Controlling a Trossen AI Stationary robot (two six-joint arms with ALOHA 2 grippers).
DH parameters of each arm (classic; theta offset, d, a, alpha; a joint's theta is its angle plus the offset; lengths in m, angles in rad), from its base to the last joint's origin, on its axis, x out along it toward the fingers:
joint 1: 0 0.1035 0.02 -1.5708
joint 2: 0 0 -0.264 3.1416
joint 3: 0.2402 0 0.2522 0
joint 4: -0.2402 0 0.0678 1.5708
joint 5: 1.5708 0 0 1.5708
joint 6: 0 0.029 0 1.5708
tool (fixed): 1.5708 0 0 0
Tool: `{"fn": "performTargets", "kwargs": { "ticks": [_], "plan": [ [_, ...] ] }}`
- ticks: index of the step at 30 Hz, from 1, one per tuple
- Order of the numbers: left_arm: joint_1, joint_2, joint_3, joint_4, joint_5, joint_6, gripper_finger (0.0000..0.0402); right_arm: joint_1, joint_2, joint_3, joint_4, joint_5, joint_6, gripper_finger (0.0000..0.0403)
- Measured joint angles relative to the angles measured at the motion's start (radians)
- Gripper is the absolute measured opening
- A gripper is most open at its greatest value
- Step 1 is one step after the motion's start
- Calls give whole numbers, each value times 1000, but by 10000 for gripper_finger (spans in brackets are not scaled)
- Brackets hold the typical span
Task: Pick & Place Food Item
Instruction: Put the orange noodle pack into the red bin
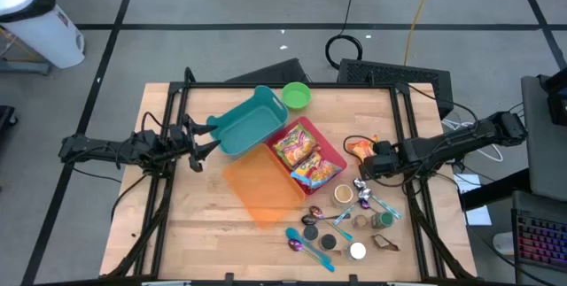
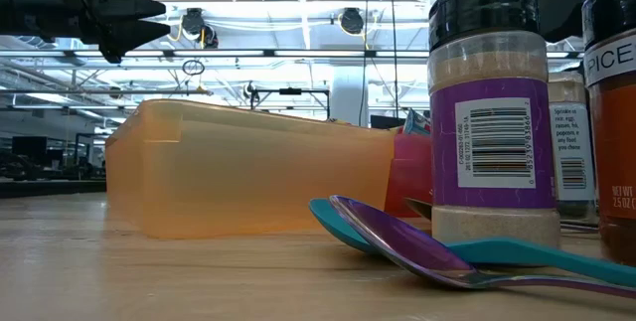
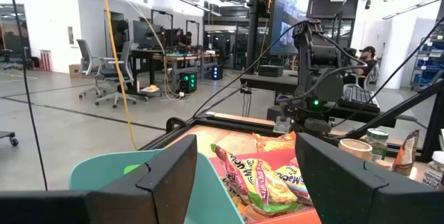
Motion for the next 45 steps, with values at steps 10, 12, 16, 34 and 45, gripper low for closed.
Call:
{"fn": "performTargets", "kwargs": {
  "ticks": [10, 12, 16, 34, 45],
  "plan": [
    [0, 0, 0, 0, 0, 0, 253, -195, 0, 0, 2, 361, -147, 103],
    [0, 0, 0, 0, 0, 0, 253, -245, 0, -1, 16, 441, -185, 99],
    [0, 0, 0, 0, 0, 0, 253, -341, 0, -1, 53, 595, -272, 92],
    [0, 0, 0, 0, 0, 0, 253, -514, 13, -1, 613, -118, -762, 70],
    [0, 0, 0, 0, 0, 0, 253, -472, 13, -1, 237, 9, -561, 3]
  ]
}}
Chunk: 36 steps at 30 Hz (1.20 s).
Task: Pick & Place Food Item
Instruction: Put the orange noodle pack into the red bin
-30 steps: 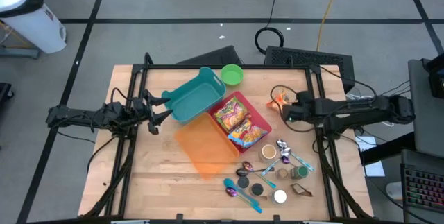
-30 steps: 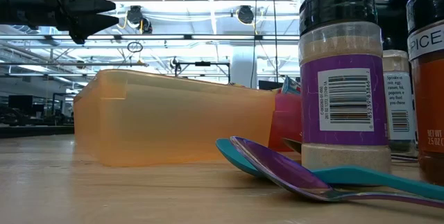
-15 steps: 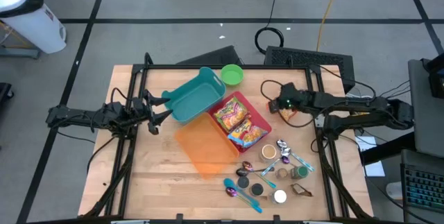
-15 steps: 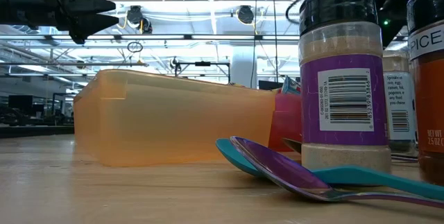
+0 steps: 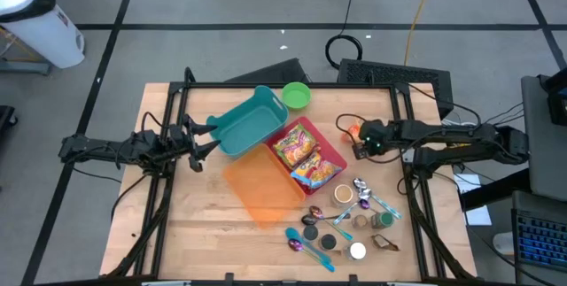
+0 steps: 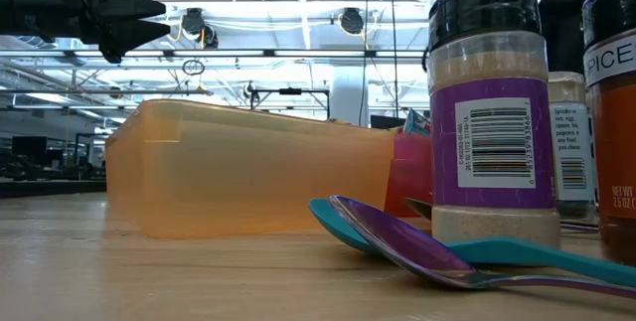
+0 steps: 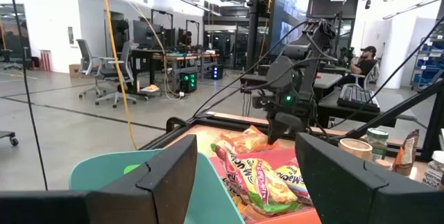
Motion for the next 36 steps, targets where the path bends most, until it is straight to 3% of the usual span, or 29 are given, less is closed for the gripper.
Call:
{"fn": "performTargets", "kwargs": {
  "ticks": [8, 21, 25, 32, 36],
  "plan": [
    [0, 0, 0, 0, 0, 0, 253, -1, 0, 0, -18, 356, -7, 6],
    [0, 0, 0, 0, 0, 0, 253, 0, -22, 1, 158, 460, -331, 14],
    [0, 0, 0, 0, 0, 0, 253, 0, -22, 1, 212, 408, -375, 73],
    [0, 0, 0, 0, 0, 0, 253, -43, -22, 1, 209, 373, -326, 225],
    [0, 0, 0, 0, 0, 0, 253, -102, -3, 1, 200, 304, -302, 258]
  ]
}}
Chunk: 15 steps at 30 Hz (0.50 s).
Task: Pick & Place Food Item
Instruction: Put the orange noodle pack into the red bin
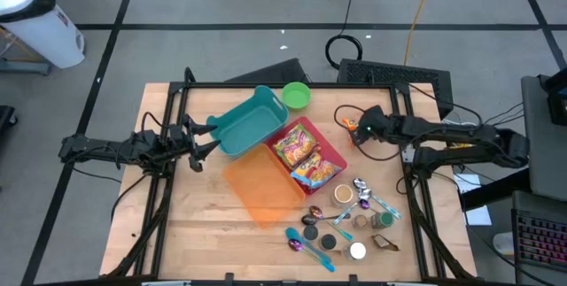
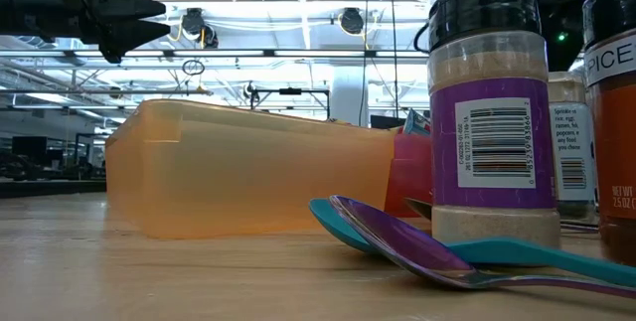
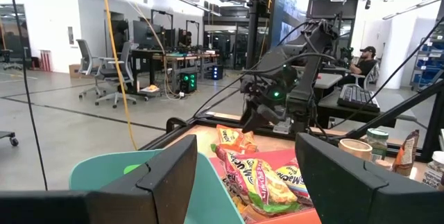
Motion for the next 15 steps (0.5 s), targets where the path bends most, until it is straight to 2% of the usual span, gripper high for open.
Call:
{"fn": "performTargets", "kwargs": {
  "ticks": [5, 15],
  "plan": [
    [0, 0, 0, 0, 0, 0, 253, -42, 34, 0, 0, -46, -17, 245],
    [0, 0, 0, 0, 0, 0, 253, -45, 77, -6, 25, -48, -33, 192]
  ]
}}
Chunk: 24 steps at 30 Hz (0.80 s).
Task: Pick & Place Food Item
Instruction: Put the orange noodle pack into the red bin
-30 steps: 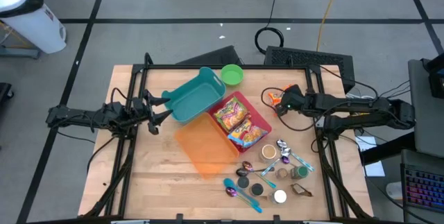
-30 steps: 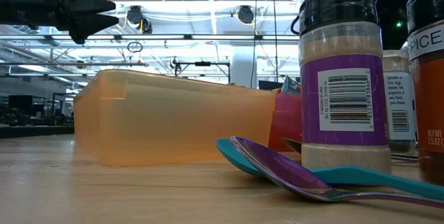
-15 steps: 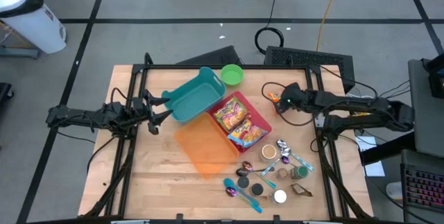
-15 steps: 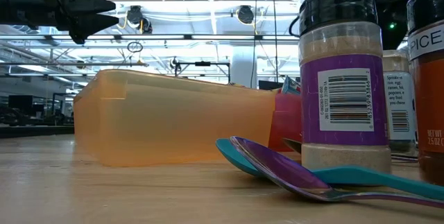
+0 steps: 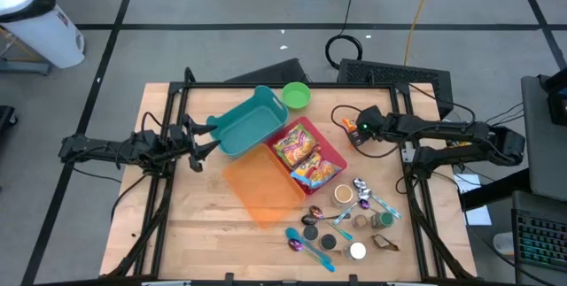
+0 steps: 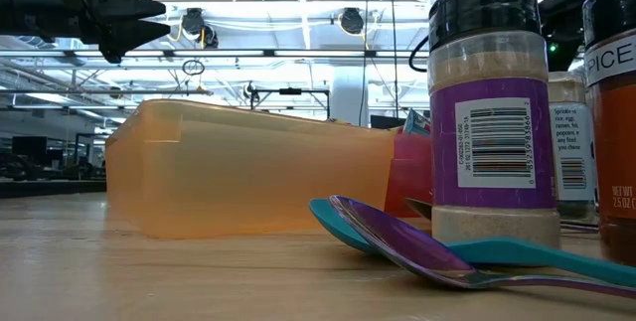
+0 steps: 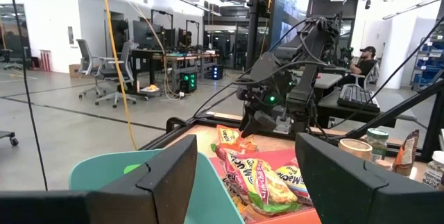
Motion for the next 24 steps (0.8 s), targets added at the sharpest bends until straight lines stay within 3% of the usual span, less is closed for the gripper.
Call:
{"fn": "performTargets", "kwargs": {
  "ticks": [12, 24],
  "plan": [
    [0, 0, 0, 0, 0, 0, 253, 1, 12, -36, 53, 4, 14, 123],
    [0, 0, 0, 0, 0, 0, 253, 0, 14, -40, 144, 7, -68, 6]
  ]
}}
